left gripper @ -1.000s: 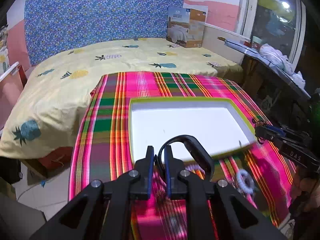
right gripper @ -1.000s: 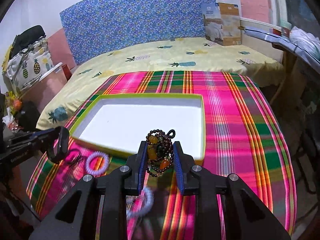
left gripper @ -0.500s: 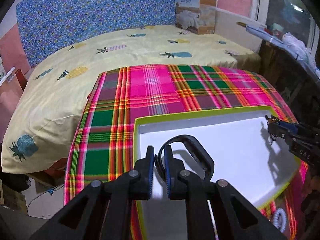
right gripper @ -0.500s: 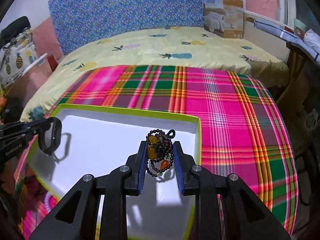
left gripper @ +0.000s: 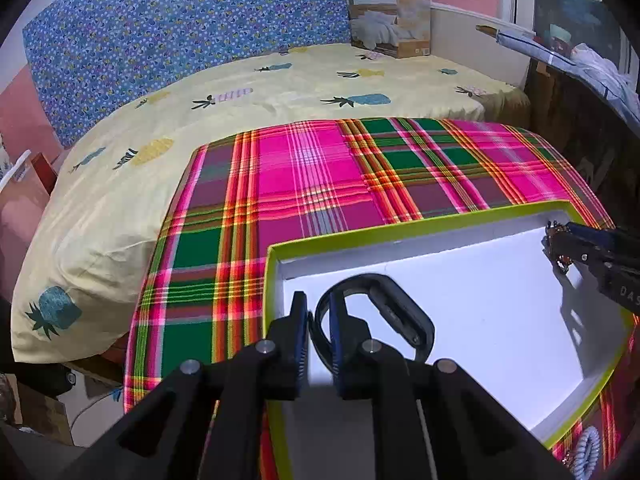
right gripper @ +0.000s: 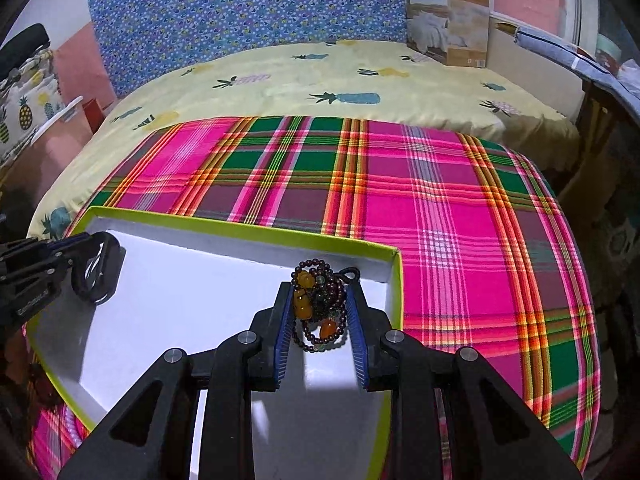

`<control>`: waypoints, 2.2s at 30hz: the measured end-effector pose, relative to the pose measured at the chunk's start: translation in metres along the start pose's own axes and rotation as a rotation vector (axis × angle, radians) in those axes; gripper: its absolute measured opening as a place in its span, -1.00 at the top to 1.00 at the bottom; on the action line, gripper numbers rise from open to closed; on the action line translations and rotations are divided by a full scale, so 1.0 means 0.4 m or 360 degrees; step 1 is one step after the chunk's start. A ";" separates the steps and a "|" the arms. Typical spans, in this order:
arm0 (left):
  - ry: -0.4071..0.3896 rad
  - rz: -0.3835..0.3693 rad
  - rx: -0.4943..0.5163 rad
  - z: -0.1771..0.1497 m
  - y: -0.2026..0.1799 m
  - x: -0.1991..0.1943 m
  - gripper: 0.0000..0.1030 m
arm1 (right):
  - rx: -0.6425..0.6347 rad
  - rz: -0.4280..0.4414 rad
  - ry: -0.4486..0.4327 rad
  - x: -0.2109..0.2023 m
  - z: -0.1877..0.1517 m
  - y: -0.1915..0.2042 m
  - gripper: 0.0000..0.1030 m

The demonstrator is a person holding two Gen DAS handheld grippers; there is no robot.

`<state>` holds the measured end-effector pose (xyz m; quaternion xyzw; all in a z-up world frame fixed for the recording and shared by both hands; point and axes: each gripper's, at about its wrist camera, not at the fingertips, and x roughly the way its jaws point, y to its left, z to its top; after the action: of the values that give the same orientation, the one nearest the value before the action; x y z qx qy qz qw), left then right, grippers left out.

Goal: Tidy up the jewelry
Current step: 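Carry both bracelets into the white tray and open both tools, then move both tools back toward the remaining jewelry on the cloth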

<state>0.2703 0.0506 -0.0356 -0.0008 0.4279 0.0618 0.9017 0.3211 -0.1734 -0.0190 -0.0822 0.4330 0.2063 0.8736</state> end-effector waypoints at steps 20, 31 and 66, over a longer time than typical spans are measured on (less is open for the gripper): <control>-0.0202 -0.0135 -0.0037 -0.101 0.014 -0.253 0.28 | 0.0030 0.0059 -0.0228 -0.285 -0.132 0.067 0.29; -0.0215 -0.0158 -0.0074 -0.236 0.028 -0.358 0.28 | 0.0071 0.0121 -0.0268 -0.407 -0.274 0.117 0.30; -0.0080 -0.0174 -0.0182 -0.347 0.058 -0.324 0.28 | 0.0146 0.0183 -0.0121 -0.393 -0.400 0.155 0.30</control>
<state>0.0795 0.0517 -0.0223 -0.0741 0.4002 0.0369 0.9127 0.0939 -0.2144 0.0097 -0.0092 0.4125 0.2390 0.8790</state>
